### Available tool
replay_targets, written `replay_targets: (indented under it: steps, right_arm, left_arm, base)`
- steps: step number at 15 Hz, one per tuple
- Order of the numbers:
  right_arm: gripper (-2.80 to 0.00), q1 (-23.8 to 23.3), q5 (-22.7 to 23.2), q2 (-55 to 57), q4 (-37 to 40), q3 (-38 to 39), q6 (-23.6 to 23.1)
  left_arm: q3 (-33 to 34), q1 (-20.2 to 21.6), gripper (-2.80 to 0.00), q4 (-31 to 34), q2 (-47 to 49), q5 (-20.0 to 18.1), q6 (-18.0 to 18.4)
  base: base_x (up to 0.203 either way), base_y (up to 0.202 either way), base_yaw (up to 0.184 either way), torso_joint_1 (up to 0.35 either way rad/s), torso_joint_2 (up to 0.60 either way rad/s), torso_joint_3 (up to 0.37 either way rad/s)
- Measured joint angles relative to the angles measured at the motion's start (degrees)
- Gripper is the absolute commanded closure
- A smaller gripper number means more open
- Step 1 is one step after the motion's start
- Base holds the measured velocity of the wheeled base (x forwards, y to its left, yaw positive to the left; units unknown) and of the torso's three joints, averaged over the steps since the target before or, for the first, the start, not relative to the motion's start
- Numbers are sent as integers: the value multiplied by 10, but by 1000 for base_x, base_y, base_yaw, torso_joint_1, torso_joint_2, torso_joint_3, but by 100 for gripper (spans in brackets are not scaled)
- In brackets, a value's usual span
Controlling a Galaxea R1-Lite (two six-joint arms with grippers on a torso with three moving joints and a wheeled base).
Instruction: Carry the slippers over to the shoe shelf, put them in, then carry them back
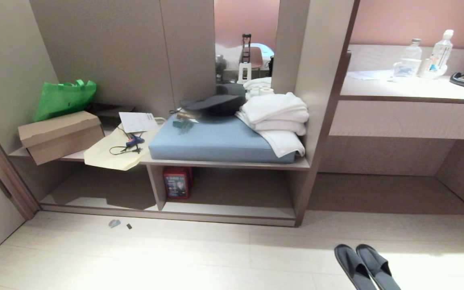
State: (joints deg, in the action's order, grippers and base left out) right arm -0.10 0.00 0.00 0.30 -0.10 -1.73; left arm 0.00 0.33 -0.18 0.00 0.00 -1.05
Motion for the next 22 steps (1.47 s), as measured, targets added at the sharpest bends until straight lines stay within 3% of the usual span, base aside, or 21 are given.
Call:
replay_targets:
  steps: [12,22]
  right_arm:
    - [0,0,-17,0,0,1,29]
    - [0,0,-13,0,0,1,25]
  left_arm:
    - [0,0,0,0,0,0,0]
    - [0,0,0,0,0,0,0]
  base:
    - [0,0,0,0,0,0]
    - [0,0,0,0,0,0]
